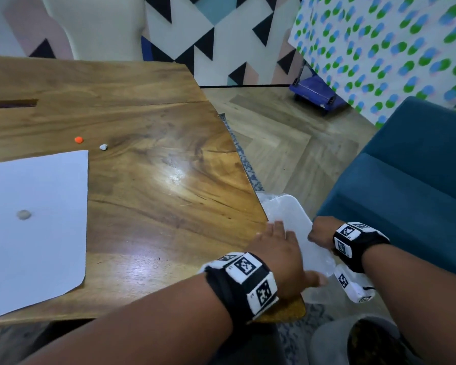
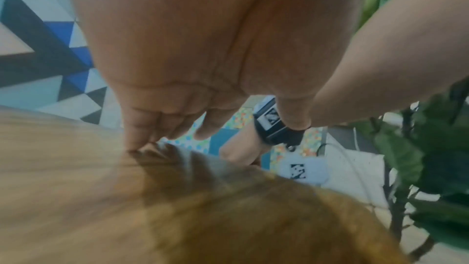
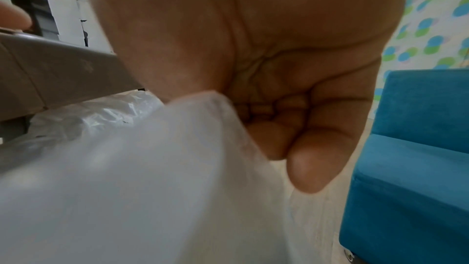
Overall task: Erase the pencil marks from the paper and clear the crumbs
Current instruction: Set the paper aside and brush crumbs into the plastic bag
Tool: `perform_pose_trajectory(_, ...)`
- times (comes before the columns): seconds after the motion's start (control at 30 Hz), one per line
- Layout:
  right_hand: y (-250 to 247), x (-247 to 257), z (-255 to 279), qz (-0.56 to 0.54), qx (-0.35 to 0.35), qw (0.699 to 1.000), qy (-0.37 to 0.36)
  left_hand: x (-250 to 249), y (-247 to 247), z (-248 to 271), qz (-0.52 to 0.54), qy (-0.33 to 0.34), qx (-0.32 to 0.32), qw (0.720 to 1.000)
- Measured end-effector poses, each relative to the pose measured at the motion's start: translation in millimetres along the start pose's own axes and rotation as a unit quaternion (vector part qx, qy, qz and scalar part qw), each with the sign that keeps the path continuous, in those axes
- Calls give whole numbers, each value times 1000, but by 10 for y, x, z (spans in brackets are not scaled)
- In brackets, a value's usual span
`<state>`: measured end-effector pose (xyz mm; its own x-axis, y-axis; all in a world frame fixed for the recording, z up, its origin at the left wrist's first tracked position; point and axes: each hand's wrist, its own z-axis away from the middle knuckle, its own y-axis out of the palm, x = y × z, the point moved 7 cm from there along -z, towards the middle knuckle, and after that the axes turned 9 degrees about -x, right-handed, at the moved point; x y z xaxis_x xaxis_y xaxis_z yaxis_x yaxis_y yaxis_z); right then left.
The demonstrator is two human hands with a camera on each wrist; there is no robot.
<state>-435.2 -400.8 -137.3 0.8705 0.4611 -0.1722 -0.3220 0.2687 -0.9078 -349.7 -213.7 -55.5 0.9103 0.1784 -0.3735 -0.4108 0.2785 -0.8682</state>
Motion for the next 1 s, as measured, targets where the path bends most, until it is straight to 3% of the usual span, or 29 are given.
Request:
perform_pose_trajectory(0.07,-18,20,-4,-7,6,1000,0,119,-134,-50,4,-3,-30,1000)
perform_pose_trajectory(0.13,-22,15,4,-12,10,1000,4,455,-299,-131,-29,-52,-67,996)
perform_pose_trajectory(0.23,7,-3,5,-21,16,1000,13,758,-311,-170,-75,-134,-41,987)
perform_pose_trajectory(0.3,1,13,5,-21,15,1000,10,553,-188,-128,-69,-109,-19,991)
perform_pose_trajectory(0.4,-25,34,-3,-28,13,1000,5,25,-10,-58,-22,18,-7,1000)
perform_pose_trajectory(0.47,-42,28,-2,-30,11,999,3,8,-88,-100,-22,33,-25,999)
perform_pose_trajectory(0.6,-39,-43,12,-30,9,999,9,644,-398,-329,-42,-89,-91,991)
perform_pose_trajectory(0.67,-36,-58,18,-28,7,1000,7,823,-398,-361,-52,-121,-90,987)
perform_pose_trajectory(0.77,-28,-60,19,-18,8,1000,-2,617,-183,-310,-61,-73,-61,994)
perform_pose_trajectory(0.9,4,-61,25,-13,9,1000,-12,57,-20,-165,-30,96,-34,994)
perform_pose_trajectory(0.93,-1,-61,39,-11,8,1000,-12,45,-85,-169,-23,103,-45,993)
perform_pose_trajectory(1.0,-15,-72,72,-7,8,1000,-8,242,-288,-254,-34,54,-90,994)
